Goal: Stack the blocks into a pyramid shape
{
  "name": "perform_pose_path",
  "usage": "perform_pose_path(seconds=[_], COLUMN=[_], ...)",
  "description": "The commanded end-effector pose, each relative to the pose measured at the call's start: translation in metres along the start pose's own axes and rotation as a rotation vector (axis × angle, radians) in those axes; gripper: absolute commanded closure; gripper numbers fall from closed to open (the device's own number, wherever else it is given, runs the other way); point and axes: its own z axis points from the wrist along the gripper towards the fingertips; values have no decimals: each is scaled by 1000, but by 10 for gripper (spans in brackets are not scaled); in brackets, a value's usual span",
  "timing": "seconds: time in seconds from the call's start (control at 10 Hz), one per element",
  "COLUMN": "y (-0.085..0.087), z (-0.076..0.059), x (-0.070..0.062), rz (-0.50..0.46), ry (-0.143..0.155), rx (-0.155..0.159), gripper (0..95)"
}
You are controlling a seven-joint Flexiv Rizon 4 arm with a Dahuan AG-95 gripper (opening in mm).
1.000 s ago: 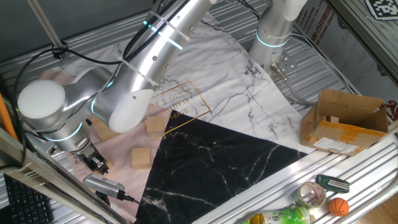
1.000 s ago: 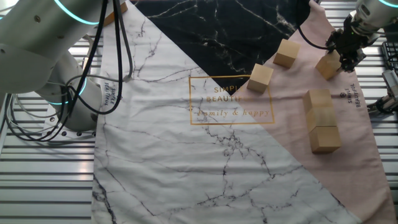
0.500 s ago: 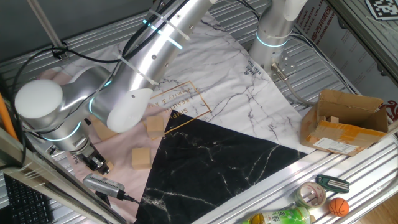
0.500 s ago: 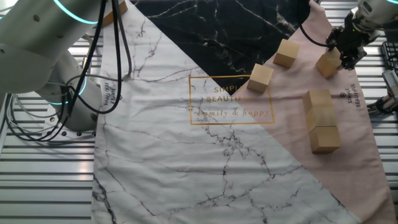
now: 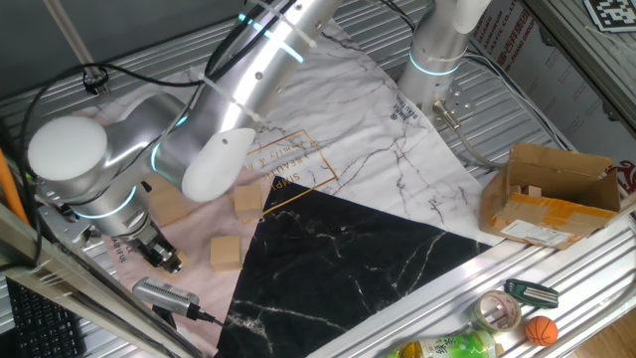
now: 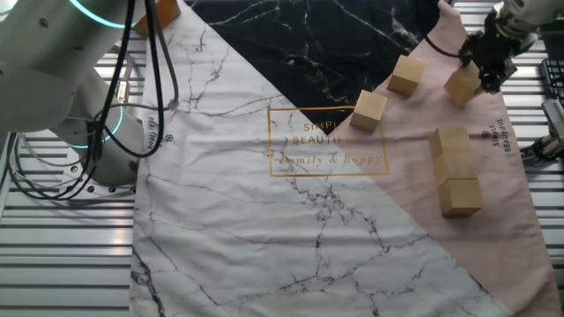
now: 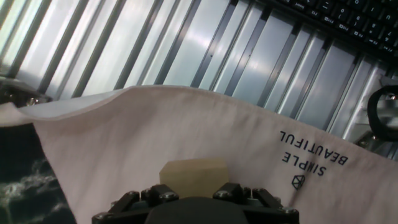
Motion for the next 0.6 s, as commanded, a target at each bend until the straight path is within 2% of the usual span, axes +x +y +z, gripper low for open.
perform_pose_path(seconds=[0.1,0.4,0.6], y=[6,5,4], z=[-10,-17,-18], x=[9,15,17], rz=[-25,-92,-117], ry=[12,42,60], rx=[3,-1,8], gripper=[950,950,950])
